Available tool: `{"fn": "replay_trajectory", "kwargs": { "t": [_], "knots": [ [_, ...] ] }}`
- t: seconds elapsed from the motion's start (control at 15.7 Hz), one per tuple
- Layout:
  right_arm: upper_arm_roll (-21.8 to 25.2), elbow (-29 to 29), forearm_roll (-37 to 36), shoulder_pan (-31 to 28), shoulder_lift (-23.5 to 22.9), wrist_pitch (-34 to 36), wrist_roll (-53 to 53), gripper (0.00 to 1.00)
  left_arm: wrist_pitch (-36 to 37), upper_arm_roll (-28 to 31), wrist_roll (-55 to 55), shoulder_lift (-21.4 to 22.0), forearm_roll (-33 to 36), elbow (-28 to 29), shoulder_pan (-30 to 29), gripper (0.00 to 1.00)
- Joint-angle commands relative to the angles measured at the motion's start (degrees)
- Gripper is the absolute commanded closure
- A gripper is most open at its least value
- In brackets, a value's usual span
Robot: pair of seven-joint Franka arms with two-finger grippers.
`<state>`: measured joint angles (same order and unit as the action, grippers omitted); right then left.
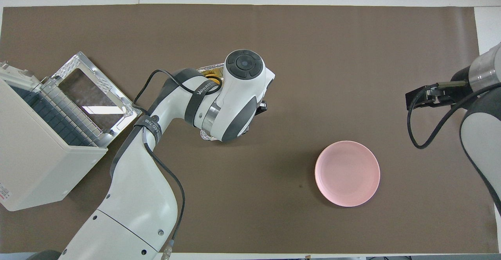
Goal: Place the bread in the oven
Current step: 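Lift the foil tray with the left gripper toward the oven opening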
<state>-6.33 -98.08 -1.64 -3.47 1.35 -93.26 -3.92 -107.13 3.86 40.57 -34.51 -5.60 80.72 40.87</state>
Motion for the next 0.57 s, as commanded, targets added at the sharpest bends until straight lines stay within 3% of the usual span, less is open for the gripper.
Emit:
{"fn": "replay_trajectory", "kwargs": {
  "t": [0.0,0.51],
  "knots": [
    [-0.7,-0.9,-1.0,-0.7,0.9,0.3,0.8,0.00,6.0,3.1,3.5,0.6,-1.0,-4.8,0.1,1.00],
    [-0.7,-0.9,-1.0,-0.7,0.9,0.3,0.8,0.00,11.9,15.1,7.7,6.1,-1.2,-4.8,0.0,1.00]
  ]
}}
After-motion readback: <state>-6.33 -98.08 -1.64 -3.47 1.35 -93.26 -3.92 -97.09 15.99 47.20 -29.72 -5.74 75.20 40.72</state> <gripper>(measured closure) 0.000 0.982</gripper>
